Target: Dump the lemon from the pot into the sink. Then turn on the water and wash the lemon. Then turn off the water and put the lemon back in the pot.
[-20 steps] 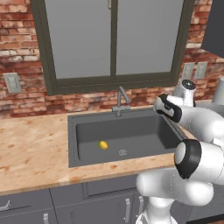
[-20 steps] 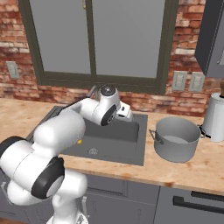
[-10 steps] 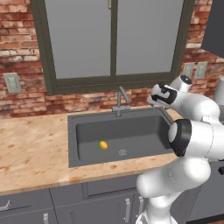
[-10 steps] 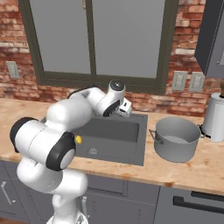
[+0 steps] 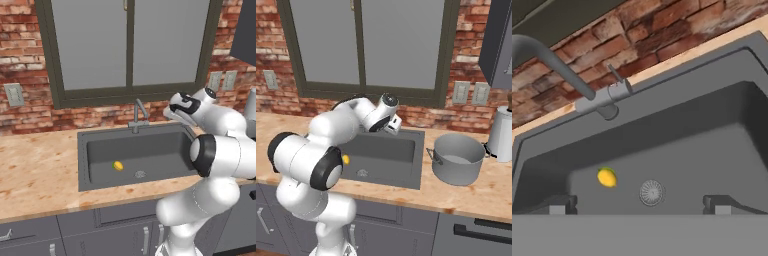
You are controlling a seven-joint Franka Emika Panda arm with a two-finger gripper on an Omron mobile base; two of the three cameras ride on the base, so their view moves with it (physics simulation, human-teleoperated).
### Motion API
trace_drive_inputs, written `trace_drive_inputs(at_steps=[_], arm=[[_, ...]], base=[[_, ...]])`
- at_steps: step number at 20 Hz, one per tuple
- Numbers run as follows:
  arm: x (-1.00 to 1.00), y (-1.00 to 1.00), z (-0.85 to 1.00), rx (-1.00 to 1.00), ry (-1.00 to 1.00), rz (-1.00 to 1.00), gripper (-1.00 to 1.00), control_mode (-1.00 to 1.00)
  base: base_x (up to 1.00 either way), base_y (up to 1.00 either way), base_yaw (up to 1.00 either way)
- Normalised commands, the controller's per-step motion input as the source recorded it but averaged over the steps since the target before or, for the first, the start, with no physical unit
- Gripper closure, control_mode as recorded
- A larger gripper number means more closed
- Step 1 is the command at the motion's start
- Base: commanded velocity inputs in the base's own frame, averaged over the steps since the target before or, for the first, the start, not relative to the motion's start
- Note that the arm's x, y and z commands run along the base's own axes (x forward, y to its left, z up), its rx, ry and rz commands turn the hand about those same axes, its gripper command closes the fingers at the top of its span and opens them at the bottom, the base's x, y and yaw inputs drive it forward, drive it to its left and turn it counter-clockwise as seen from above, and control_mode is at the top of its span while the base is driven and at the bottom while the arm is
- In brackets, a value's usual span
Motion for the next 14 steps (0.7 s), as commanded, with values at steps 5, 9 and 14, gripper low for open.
trace_drive_inputs(at_steps=[5, 9, 14], arm=[[0.50, 0.17, -0.14, 0.06, -0.03, 0.00, -1.00, -1.00], [0.49, 0.06, -0.14, 0.02, -0.03, 0.00, -1.00, -1.00], [0.28, 0.00, -0.14, 0.00, -0.05, 0.00, -1.00, -1.00]], base=[[0.00, 0.00, 0.00], [0.00, 0.00, 0.00], [0.00, 0.00, 0.00]])
